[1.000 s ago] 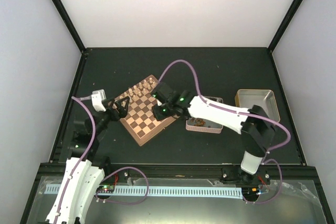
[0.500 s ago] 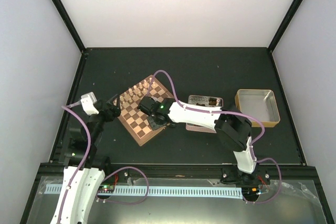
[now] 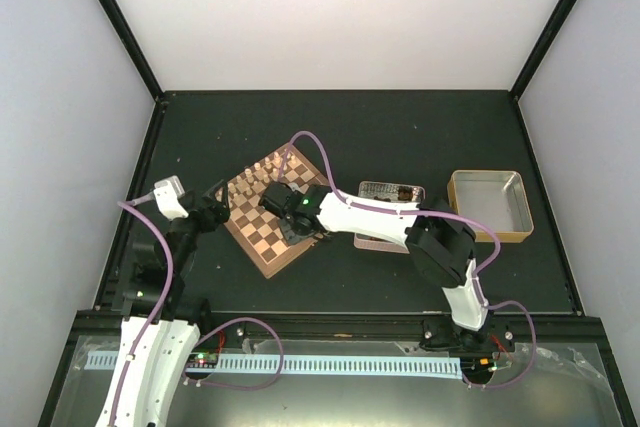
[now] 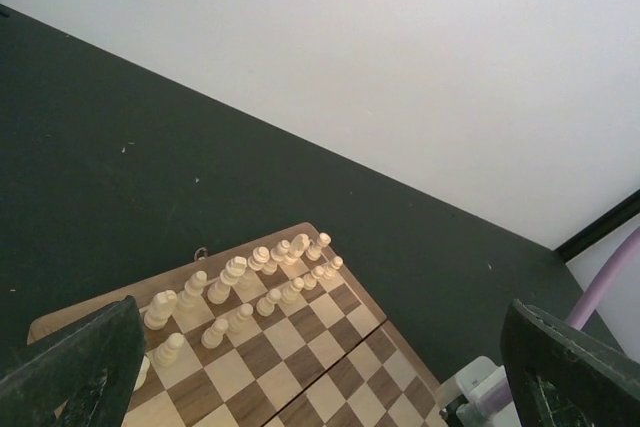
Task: Set up the chess pieces on the board
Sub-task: Place the chess piece on the chessboard.
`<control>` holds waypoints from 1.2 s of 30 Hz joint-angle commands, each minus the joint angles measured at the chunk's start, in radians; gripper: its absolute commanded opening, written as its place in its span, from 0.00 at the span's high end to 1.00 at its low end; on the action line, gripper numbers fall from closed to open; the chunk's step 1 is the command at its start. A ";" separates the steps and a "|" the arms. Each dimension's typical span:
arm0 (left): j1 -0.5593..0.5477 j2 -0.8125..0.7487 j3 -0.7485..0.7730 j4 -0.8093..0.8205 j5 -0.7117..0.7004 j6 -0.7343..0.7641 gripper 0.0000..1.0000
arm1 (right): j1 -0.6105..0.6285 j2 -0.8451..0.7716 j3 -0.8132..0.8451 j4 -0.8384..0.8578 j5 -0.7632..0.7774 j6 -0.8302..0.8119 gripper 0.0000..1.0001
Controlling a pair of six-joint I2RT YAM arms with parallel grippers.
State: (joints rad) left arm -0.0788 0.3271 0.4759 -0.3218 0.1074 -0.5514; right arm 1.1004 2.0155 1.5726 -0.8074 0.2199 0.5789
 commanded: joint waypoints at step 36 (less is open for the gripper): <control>-0.001 0.011 0.047 -0.005 0.005 -0.011 0.01 | 0.006 0.072 0.096 -0.045 0.010 0.025 0.85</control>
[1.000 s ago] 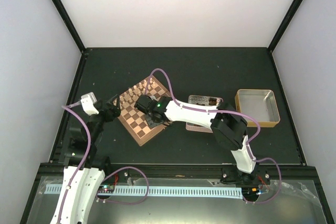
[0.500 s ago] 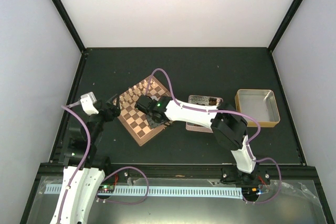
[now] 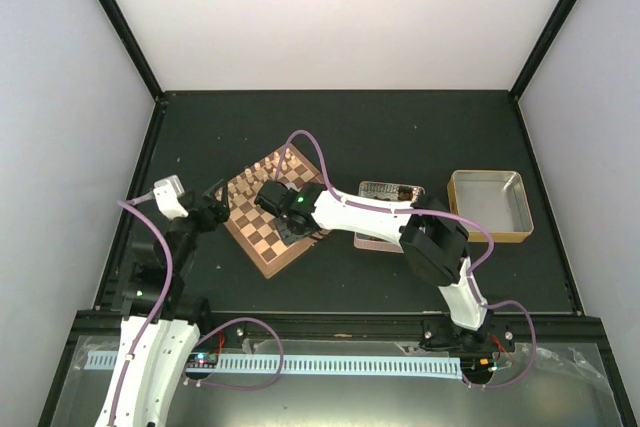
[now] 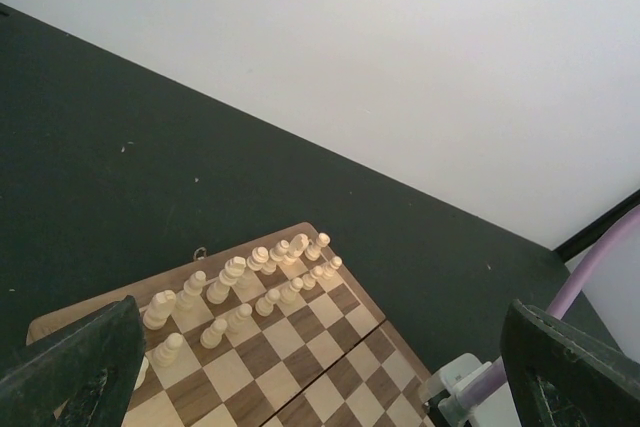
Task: Set up the chess pieces on the board
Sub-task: Place the chess piece on the chessboard, then pick up the chess piece from the storage box.
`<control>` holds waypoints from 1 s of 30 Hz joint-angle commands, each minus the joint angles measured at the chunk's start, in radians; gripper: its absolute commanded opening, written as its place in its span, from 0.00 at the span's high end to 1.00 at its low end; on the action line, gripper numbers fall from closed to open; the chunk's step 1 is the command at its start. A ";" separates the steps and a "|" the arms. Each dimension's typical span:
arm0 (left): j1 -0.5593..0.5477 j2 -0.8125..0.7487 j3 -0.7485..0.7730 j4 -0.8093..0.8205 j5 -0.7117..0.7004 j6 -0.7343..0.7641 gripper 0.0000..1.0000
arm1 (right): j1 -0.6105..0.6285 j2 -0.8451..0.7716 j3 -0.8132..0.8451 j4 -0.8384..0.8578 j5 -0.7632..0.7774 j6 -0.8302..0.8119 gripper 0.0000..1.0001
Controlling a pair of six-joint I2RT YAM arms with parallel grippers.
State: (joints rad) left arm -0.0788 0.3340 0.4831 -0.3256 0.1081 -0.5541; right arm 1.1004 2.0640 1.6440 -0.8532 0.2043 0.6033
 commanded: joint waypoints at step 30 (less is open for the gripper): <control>-0.002 0.028 0.051 0.066 0.188 0.034 0.01 | -0.378 -0.621 -0.545 0.185 0.088 0.102 0.55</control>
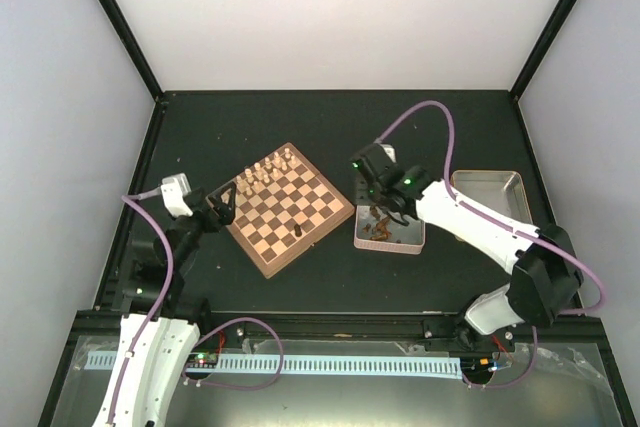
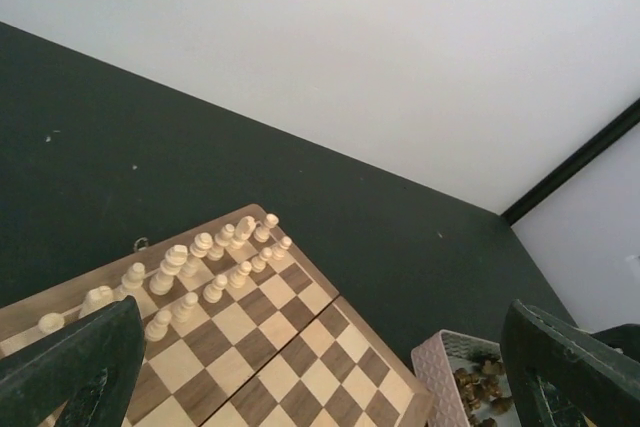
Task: Set up the chess pieces on the board
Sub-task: Pick up the chess piece from the storage box.
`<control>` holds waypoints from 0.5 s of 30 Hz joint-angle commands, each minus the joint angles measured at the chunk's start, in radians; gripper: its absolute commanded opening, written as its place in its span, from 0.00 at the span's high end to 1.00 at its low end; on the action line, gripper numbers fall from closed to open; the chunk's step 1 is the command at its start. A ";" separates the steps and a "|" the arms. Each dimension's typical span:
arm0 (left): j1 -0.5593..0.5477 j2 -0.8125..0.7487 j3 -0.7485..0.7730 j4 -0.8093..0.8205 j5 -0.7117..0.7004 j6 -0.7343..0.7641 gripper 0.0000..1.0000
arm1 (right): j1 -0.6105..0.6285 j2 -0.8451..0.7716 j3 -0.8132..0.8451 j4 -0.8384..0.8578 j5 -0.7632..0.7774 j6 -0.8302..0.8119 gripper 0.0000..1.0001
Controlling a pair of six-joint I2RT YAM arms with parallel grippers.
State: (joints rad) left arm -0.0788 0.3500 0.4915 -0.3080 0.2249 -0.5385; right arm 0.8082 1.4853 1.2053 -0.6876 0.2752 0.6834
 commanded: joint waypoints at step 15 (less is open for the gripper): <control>-0.002 0.039 0.034 0.067 0.087 0.012 0.01 | -0.259 0.018 -0.252 0.034 0.089 -0.001 0.60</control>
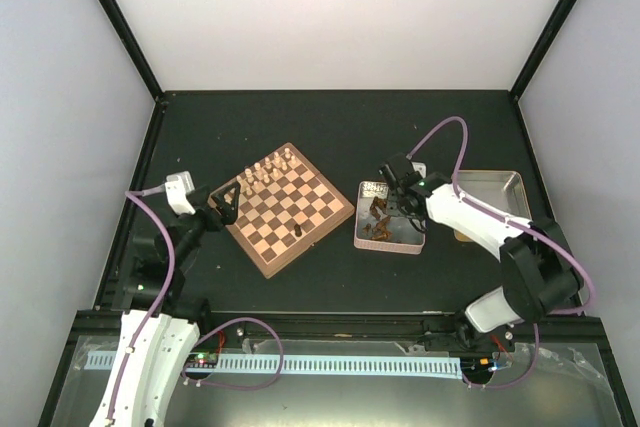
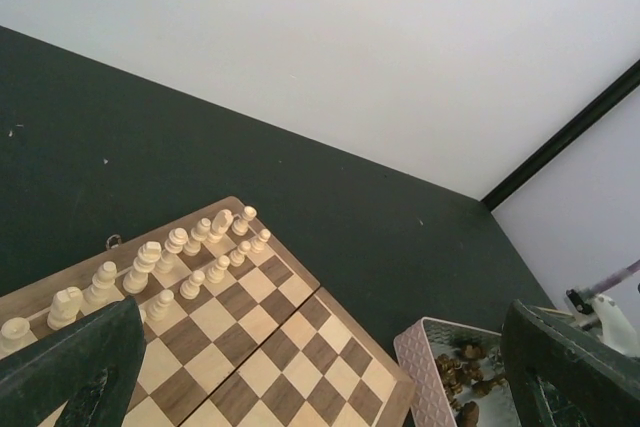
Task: Set up the chess pieces on the board
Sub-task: Pick up the chess piece from the storage box, then place the chess piece on the chessboard.
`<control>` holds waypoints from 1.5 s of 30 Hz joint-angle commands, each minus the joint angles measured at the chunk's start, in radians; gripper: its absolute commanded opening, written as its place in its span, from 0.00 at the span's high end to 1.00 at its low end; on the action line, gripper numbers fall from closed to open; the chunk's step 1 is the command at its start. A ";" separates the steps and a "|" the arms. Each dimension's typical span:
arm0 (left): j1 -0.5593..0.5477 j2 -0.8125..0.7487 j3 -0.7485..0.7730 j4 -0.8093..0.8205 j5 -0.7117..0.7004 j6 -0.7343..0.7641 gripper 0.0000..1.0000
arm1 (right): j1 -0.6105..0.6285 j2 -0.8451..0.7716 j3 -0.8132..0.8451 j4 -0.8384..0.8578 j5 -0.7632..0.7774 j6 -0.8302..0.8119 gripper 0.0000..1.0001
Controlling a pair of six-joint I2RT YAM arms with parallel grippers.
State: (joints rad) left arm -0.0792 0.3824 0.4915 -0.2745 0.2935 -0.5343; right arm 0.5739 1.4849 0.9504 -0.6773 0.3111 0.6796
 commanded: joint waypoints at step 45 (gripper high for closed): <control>-0.001 -0.177 0.040 -0.282 0.102 -0.041 0.01 | 0.112 -0.188 0.129 -0.012 -0.325 -0.127 0.93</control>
State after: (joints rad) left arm -0.0792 0.2562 0.5236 -0.5011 0.3988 -0.5713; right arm 0.6437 1.2980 1.0431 -0.6807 0.0296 0.5552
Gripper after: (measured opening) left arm 0.988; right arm 0.110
